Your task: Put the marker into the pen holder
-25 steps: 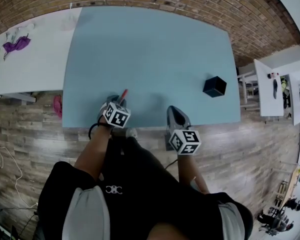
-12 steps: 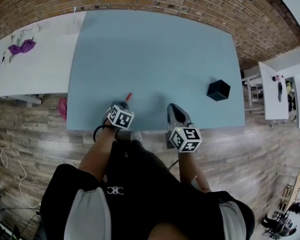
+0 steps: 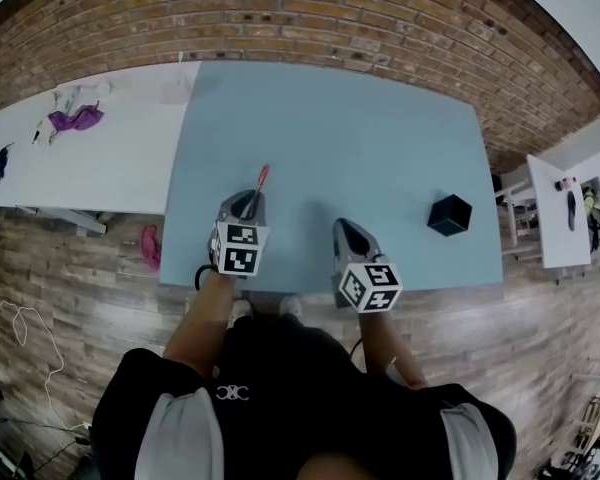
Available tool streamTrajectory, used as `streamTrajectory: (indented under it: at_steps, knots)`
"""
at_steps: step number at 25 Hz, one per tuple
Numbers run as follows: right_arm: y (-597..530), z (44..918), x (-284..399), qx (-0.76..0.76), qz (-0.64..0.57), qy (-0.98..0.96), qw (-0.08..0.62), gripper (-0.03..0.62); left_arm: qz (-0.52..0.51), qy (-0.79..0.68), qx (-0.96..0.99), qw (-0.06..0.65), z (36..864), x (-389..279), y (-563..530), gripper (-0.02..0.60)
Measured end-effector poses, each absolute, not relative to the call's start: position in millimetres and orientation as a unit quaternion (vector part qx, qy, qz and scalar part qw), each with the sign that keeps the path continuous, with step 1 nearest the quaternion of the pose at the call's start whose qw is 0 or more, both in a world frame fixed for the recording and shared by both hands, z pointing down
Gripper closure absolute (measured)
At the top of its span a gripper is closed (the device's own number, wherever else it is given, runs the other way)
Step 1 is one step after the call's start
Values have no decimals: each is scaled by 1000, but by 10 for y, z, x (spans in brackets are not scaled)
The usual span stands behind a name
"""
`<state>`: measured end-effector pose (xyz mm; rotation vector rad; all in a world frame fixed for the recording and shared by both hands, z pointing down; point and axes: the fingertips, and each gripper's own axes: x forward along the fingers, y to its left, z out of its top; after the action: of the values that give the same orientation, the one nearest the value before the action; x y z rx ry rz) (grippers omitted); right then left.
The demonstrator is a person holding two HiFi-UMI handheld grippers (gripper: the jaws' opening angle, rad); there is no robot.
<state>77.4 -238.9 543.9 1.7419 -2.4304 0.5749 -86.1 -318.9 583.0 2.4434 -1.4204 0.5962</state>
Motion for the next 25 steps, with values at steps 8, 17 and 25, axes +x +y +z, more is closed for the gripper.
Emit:
streamTrajectory:
  at_steps: [8, 17, 25]
  knots:
    - [-2662, 5243, 557, 561, 165, -810, 41, 589, 124, -527, 840, 35, 4780, -1091, -3244, 534]
    - [-2799, 5108, 553, 550, 147, -821, 33, 589, 118, -547, 828, 25, 4630, -1164, -3218, 534]
    - [-2776, 5144, 711, 529, 146, -834, 49, 589, 114, -564, 817, 30, 4625, -1000, -3092, 534]
